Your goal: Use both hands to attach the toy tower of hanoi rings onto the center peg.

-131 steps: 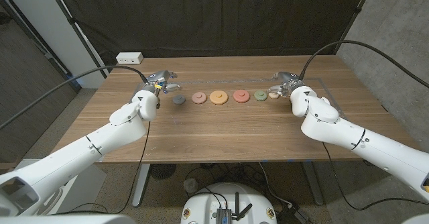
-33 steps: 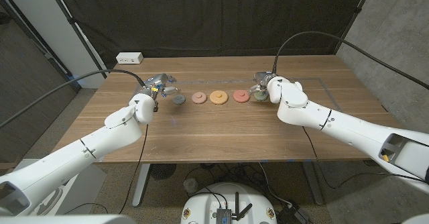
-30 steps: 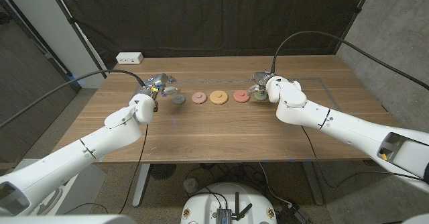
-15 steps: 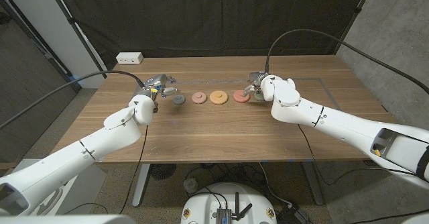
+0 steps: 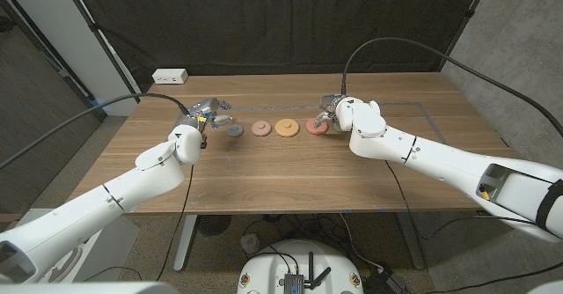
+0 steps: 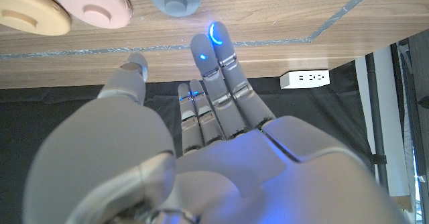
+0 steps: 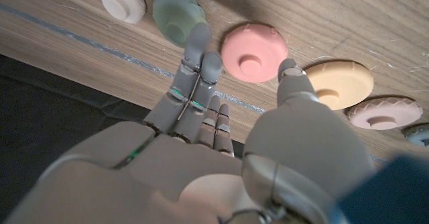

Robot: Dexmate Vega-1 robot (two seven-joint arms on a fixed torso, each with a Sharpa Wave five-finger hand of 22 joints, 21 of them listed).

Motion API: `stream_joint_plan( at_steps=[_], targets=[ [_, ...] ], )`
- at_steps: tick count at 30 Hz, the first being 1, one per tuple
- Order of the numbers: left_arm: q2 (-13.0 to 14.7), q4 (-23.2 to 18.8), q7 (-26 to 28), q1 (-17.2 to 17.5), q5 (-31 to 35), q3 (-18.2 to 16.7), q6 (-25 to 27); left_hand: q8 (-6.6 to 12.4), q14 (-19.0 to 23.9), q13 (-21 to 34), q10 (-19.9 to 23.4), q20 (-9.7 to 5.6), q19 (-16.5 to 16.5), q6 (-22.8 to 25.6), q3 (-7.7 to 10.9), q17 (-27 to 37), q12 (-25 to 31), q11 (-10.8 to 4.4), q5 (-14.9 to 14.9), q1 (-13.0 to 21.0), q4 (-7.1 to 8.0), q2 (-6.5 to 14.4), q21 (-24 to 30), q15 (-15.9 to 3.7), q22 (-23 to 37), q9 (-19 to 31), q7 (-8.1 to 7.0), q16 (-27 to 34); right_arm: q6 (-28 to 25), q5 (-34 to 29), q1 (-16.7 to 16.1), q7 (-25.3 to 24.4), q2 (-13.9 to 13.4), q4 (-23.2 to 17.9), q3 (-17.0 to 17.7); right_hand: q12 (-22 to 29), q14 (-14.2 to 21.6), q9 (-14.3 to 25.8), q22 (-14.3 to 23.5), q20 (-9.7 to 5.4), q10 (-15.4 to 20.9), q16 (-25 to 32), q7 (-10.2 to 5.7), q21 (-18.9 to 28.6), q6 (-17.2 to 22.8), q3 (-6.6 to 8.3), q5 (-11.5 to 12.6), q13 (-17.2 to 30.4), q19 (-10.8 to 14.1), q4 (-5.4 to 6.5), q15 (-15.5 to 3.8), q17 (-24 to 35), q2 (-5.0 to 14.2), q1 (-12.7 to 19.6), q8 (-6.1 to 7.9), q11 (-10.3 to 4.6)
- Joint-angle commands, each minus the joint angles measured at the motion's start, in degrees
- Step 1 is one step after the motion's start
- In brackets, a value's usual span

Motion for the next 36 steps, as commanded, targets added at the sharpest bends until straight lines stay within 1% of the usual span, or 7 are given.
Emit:
stream_joint_plan(
  at_steps=[1,4,14,16,18,25,36],
  targets=[
    [0.3,0.4,0.2,0.4,-0.6,-0.4,-0.6,-0.09,-0.2,0.3,0.4,-3.65,-0.3,0.4,-0.12,0.0,-0.1,0.11,0.2,0.2,0.03,0.4,0.4,-5.3,0.0,0.3,0.06,0.4,0.0,-0.5,1.9,1.6,2.3,2.6,-1.7,0.0,-0.1,0.1,0.0,-5.94,-0.4,0.4,-0.06,0.5,-0.3,-0.37,0.4,0.1,-0.3,0.01,-7.36,0.0,0.52,0.1,-0.07,0.13],
    [0.3,0.5,0.3,0.5,-0.7,-0.5,-0.8,-0.07,-0.2,0.3,0.5,-3.65,-0.4,0.6,-0.16,-0.1,-0.1,-0.19,0.3,0.2,0.02,0.5,0.5,-5.31,-0.1,0.3,0.07,0.5,-0.1,-0.6,2.3,1.9,2.7,3.0,-2.1,0.0,0.0,0.0,-0.1,-5.94,-0.3,0.6,-0.01,0.6,-0.3,-0.41,0.5,0.0,-0.4,-0.01,-7.36,0.1,0.53,0.2,-0.07,0.24],
    [0.3,1.0,0.4,0.4,-1.0,-0.6,-1.3,-0.09,-0.2,0.4,0.8,-3.7,-0.5,0.7,-0.33,-0.2,-0.2,0.1,0.3,0.2,0.07,0.6,0.9,-5.3,-0.3,0.3,-0.04,0.9,-0.4,-0.7,3.1,2.6,3.3,3.9,-3.0,0.1,-0.1,0.0,-0.4,-5.93,-0.4,0.8,0.0,1.0,-0.4,-0.58,0.5,0.0,-0.6,0.04,-7.35,-0.3,0.64,0.1,-0.07,0.17],
    [0.2,1.1,0.6,0.4,-1.1,-0.7,-1.6,-0.12,-0.2,0.5,0.6,-3.7,-0.5,0.7,-0.35,-0.2,-0.3,0.16,0.3,0.2,0.06,0.6,1.0,-5.31,-0.4,0.3,-0.05,0.9,-0.7,-0.9,3.8,3.6,3.5,4.4,-3.7,0.0,0.0,-0.1,-0.4,-5.91,-0.5,1.1,0.01,1.1,-0.5,-0.61,0.5,0.0,-0.8,0.02,-7.35,-0.1,0.63,0.1,-0.1,0.15],
    [0.2,1.2,0.5,0.4,-1.1,-0.6,-1.6,-0.22,-0.3,0.5,0.4,-3.68,-0.5,0.5,-0.38,-0.3,-0.4,-0.06,0.3,0.2,0.05,0.7,1.1,-5.31,-0.4,0.3,-0.09,0.9,-1.3,-1.2,4.4,4.5,3.8,5.0,-4.5,-0.1,-0.3,-0.1,-0.6,-5.9,-1.1,1.0,0.27,1.1,-1.3,-0.68,0.5,0.0,-1.2,0.05,-7.33,-0.4,0.66,0.0,-0.41,0.39],
    [0.2,1.3,0.2,0.1,-1.0,-0.4,-1.7,-0.3,-0.3,0.6,0.4,-3.65,-0.6,0.4,-0.42,-0.3,-0.5,0.12,0.3,0.3,0.02,0.7,1.3,-5.33,-0.6,0.3,-0.04,1.2,-1.8,-1.5,5.6,5.8,4.6,6.7,-5.9,-0.3,-0.9,-0.2,-1.0,-5.87,-1.9,0.9,0.06,1.3,-2.7,-0.81,0.5,0.0,-1.6,0.05,-7.33,-0.8,0.72,0.0,-0.81,0.52],
    [0.0,1.4,0.2,0.1,-1.1,-0.3,-1.6,-0.32,-0.5,0.7,0.6,-3.64,-0.8,0.5,-0.51,-0.5,-0.5,0.12,0.4,0.3,0.01,0.8,1.6,-5.33,-0.8,0.3,-0.02,1.3,-1.6,-0.4,6.6,6.1,5.5,9.1,-6.6,-0.2,-1.2,-0.2,-1.6,-5.86,-2.0,1.1,0.52,1.6,-2.4,-1.0,0.5,-0.1,-1.8,0.17,-7.33,-1.1,0.87,-0.3,-0.46,0.67]
  ],
)
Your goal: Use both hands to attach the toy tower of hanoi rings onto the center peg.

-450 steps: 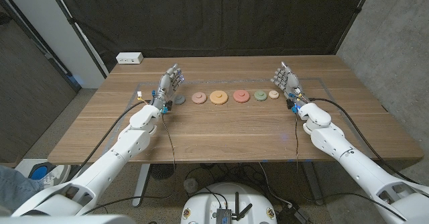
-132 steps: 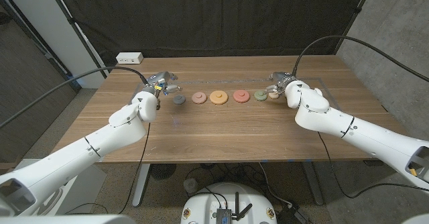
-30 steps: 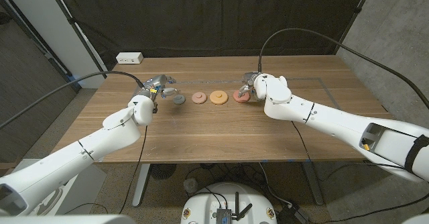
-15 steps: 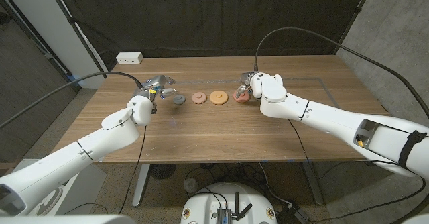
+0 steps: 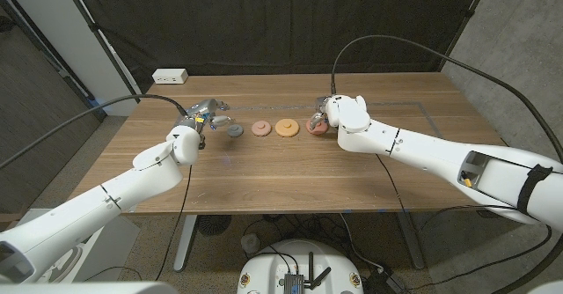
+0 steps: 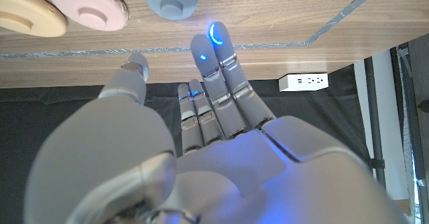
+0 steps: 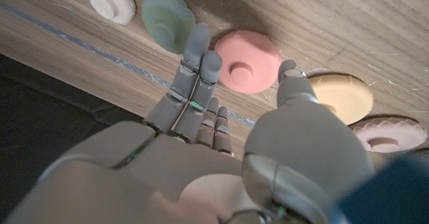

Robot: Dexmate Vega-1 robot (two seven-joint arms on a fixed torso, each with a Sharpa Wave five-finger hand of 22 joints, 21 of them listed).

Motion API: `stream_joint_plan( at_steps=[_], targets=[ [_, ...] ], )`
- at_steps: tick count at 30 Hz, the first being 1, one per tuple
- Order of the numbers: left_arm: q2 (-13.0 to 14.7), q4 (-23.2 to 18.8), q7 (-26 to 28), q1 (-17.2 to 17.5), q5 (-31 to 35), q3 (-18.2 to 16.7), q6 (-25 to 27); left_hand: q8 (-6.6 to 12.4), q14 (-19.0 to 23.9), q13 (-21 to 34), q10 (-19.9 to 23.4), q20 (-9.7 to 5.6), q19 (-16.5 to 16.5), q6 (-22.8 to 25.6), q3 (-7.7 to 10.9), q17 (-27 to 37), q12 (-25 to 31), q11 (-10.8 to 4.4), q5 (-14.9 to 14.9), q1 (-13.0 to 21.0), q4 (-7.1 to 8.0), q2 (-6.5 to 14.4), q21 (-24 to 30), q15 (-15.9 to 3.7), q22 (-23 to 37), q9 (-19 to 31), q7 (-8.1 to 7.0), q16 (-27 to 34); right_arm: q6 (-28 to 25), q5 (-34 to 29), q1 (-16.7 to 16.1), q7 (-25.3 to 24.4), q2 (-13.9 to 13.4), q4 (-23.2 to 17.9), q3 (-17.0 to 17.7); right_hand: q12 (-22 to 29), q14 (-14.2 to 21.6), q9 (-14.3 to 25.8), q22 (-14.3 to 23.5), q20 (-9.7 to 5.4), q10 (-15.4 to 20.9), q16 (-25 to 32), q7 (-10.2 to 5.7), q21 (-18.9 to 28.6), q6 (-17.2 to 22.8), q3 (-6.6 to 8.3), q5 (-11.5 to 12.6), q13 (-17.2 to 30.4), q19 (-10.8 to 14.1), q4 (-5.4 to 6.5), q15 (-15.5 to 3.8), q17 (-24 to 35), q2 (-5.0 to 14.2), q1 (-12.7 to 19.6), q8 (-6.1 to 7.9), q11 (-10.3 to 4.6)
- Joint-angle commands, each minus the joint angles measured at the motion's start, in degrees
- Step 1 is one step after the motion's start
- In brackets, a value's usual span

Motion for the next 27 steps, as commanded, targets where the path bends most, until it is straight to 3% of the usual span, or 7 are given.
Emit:
stream_joint_plan(
  at_steps=[1,8,27],
  targets=[
    [-0.2,0.2,-0.1,-0.1,-0.1,0.2,0.0,0.1,-0.4,0.2,0.4,-3.88,-0.4,0.5,-0.15,0.1,-0.1,0.15,0.4,0.1,0.11,0.6,0.3,-5.32,-0.1,0.1,-0.03,0.3,0.0,1.0,1.4,0.9,1.2,2.8,-1.3,0.0,-0.3,0.1,-0.1,-6.06,-0.1,0.4,0.62,0.4,0.0,-0.22,0.3,0.2,-0.4,-0.14,-7.65,-0.1,0.34,0.2,-0.05,-0.09],
    [-0.2,0.1,0.3,0.3,-0.5,-0.1,0.0,0.1,-0.5,0.3,0.5,-3.94,-0.4,0.6,-0.19,-0.1,-0.1,0.18,0.4,0.1,0.12,0.7,0.5,-5.33,-0.2,0.1,0.11,0.4,0.1,1.9,1.9,0.8,2.0,4.5,-1.9,0.1,-0.3,0.0,-0.4,-6.04,-0.1,0.6,1.3,0.6,-0.8,-0.33,0.3,0.1,-0.4,-0.11,-7.64,-0.2,0.4,0.1,-0.28,-0.01],
    [0.0,0.4,-0.2,0.0,-0.5,0.3,-0.1,0.06,-0.6,0.5,0.6,-3.95,-0.6,0.6,-0.31,-0.2,-0.3,0.13,0.5,0.1,0.08,0.8,1.1,-5.35,-0.7,0.1,0.13,0.8,0.8,4.2,2.7,-0.5,2.8,7.8,-3.0,0.4,-0.5,-0.2,-0.9,-6.07,0.4,0.8,1.07,1.1,-0.6,-0.51,0.3,0.0,-0.5,-0.07,-7.67,-0.5,0.52,-0.1,-0.06,-0.2]
  ],
)
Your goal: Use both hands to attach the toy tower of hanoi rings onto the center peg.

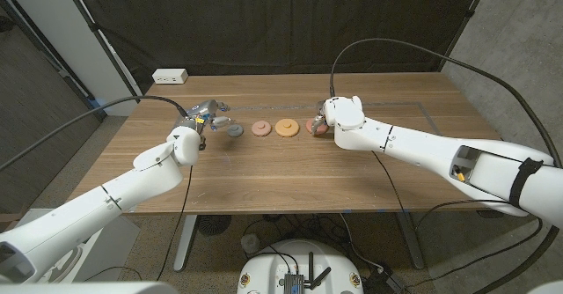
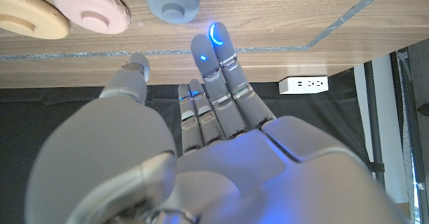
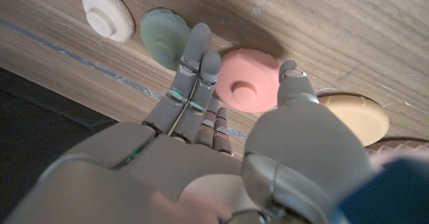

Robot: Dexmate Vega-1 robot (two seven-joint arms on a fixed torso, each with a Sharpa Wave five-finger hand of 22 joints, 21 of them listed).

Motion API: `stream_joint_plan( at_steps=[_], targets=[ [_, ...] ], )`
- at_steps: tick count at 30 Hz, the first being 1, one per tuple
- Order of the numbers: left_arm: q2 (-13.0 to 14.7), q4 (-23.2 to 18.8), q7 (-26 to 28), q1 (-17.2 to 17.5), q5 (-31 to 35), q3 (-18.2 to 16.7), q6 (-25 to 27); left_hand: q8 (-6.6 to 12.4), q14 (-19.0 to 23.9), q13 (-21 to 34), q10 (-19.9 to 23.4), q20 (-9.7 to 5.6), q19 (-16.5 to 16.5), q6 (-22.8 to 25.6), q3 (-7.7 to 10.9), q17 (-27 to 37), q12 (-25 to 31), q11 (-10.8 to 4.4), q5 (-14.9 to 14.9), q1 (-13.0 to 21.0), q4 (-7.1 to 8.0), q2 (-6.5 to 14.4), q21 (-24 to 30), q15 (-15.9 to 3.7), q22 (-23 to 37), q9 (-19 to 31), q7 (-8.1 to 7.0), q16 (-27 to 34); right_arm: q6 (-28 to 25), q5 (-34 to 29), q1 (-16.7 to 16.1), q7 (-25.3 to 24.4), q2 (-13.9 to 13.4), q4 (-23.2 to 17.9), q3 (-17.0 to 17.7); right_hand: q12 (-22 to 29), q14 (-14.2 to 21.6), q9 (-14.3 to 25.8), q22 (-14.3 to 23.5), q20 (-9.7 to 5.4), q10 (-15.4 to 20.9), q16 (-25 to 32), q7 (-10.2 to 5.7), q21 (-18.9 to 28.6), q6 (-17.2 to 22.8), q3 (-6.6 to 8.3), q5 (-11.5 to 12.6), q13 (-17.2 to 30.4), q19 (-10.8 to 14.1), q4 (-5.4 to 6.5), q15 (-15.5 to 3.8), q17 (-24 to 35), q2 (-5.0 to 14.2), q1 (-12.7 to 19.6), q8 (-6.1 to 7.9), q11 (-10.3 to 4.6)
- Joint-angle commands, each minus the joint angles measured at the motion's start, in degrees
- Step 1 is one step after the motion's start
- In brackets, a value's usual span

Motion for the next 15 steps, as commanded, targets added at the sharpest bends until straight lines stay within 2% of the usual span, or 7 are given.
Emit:
stream_joint_plan(
  at_steps=[1,15],
  targets=[
    [0.1,0.3,-0.3,-0.2,-0.1,0.2,-0.1,0.07,-0.2,0.2,0.6,-3.97,-0.2,0.7,-0.33,0.0,-0.1,0.08,0.3,-0.1,0.07,0.6,0.4,-5.55,0.1,0.1,0.09,0.3,0.5,1.5,0.7,-1.0,0.8,2.3,-0.8,0.4,-0.5,0.0,0.0,-6.39,0.4,0.5,-0.16,0.3,0.2,-0.1,0.3,0.0,-0.2,-0.14,-7.66,0.0,0.52,-0.1,-0.05,-0.24],
    [0.0,0.8,0.0,0.1,-0.6,0.0,-0.7,0.06,-0.3,0.4,0.9,-3.96,-0.4,0.8,-0.39,-0.1,-0.1,0.12,0.3,-0.1,0.07,0.7,0.8,-5.56,-0.3,0.1,0.09,0.6,0.2,1.5,1.9,-0.7,1.4,3.7,-2.7,0.6,-0.5,-0.1,-0.1,-6.39,0.8,0.8,-0.32,0.9,0.5,-0.16,0.3,0.1,-0.3,-0.19,-7.67,-0.2,0.66,-0.1,0.14,-0.32]
  ],
)
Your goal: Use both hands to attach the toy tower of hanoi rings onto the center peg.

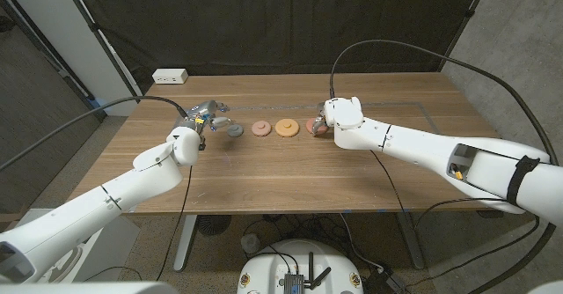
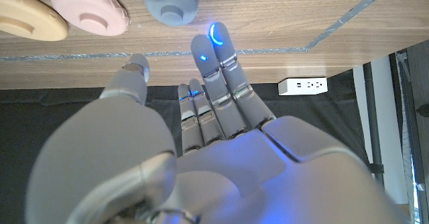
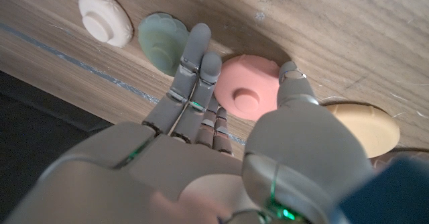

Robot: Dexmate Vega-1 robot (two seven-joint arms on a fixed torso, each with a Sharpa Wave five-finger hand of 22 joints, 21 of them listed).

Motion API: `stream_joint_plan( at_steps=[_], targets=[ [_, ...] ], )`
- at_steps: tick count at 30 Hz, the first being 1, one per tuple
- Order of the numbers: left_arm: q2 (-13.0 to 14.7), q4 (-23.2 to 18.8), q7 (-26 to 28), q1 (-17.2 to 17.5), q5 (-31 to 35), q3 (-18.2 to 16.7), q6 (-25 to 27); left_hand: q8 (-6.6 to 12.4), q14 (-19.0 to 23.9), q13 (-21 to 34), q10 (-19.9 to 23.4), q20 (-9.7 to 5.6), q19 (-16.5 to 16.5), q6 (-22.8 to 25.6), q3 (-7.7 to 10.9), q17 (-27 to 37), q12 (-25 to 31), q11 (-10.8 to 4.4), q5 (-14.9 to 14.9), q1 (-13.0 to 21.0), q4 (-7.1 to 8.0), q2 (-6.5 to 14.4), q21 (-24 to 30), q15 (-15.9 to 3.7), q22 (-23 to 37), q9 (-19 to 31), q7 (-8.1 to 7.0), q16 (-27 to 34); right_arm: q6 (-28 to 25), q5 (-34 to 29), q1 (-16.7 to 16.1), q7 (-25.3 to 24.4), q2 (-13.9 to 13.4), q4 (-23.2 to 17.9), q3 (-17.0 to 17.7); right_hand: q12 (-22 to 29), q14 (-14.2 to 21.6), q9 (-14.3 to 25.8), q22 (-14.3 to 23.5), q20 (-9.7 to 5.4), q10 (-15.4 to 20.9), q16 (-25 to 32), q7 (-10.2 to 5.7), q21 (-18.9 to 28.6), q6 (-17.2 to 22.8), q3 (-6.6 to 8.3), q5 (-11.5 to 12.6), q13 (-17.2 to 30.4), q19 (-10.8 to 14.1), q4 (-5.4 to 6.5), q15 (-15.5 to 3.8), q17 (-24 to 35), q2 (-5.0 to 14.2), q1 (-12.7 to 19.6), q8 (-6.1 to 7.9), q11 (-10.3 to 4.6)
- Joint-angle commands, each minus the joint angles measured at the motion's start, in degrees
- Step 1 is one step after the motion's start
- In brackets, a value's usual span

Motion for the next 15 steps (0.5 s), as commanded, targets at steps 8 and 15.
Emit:
stream_joint_plan(
  at_steps=[8,15],
  targets=[
    [0.0,0.6,0.0,0.1,-0.5,0.1,-0.9,0.1,-0.2,0.2,0.7,-3.98,-0.4,0.7,-0.15,-0.1,-0.2,0.06,0.4,0.2,-0.16,0.5,0.5,-5.46,-0.2,0.1,-0.18,0.7,-0.8,0.0,1.8,1.2,0.8,2.0,-3.2,0.6,-0.3,-0.1,-0.2,-6.38,1.1,0.7,-0.2,0.8,0.7,-0.03,0.3,0.2,-0.3,-0.08,-7.68,-0.2,0.2,0.4,0.31,-0.21],
    [-0.1,0.5,0.0,0.1,-0.5,0.2,-1.1,0.07,-0.3,0.3,0.9,-3.98,-0.5,0.7,-0.14,-0.1,-0.2,0.14,0.4,0.3,-0.2,0.6,0.8,-5.46,-0.4,0.1,-0.17,0.9,-1.2,0.2,2.0,1.4,0.9,2.0,-3.6,0.8,-0.3,-0.2,-0.3,-6.38,1.6,0.8,-0.31,1.2,1.0,-0.02,0.3,0.3,-0.2,-0.11,-7.68,-0.3,0.31,0.5,0.44,-0.43]
  ],
)
